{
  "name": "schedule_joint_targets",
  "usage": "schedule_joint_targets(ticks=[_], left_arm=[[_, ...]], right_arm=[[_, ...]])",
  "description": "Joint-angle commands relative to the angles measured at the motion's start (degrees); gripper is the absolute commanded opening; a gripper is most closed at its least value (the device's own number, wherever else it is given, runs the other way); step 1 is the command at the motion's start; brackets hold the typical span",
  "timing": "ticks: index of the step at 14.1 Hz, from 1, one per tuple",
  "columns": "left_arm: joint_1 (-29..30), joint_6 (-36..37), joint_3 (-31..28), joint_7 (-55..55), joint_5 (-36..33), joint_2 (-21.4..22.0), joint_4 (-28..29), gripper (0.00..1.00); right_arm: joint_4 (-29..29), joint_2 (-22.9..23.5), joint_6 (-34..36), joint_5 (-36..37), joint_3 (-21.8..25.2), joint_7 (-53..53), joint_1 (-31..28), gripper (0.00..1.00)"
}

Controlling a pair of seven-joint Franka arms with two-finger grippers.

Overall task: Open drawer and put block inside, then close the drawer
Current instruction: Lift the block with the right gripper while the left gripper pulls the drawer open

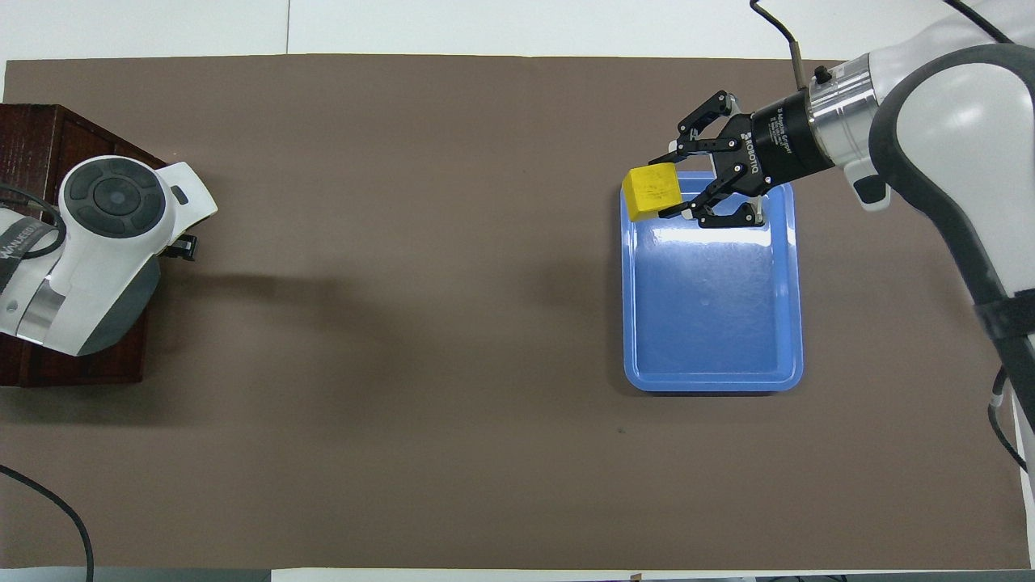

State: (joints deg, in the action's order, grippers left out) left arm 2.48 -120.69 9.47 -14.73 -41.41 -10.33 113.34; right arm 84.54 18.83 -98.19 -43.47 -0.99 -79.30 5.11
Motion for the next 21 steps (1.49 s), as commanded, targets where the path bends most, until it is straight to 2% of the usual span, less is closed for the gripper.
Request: schedule_joint_targets(ticks=[1, 6, 13, 21], left_arm=[[0.24, -1.13, 0.11, -1.35, -1.57, -2.76, -2.15, 1.00], [0.24, -2.27, 0.28, -2.50, -1.39, -3.82, -1.72, 1.00], [-0.90, -2.54, 0.46, -1.97, 1.15, -3.82, -1.37, 1.00], [-7.13, -0.69, 0.46, -2.23, 6.77, -3.64, -1.36, 1.00]], right_arm=[[-0.95, -1.08, 0.28, 0.58, -0.24, -4.54, 2.35, 0.00], [-1.48, -1.08, -0.24, 1.10, -0.24, -5.96, 4.38, 0.00], [-1.48, -1.08, 0.28, 1.20, -0.15, -5.96, 4.20, 0.00], [-1.57, -0.99, 0.28, 0.93, 0.11, -5.87, 3.33, 0.00]])
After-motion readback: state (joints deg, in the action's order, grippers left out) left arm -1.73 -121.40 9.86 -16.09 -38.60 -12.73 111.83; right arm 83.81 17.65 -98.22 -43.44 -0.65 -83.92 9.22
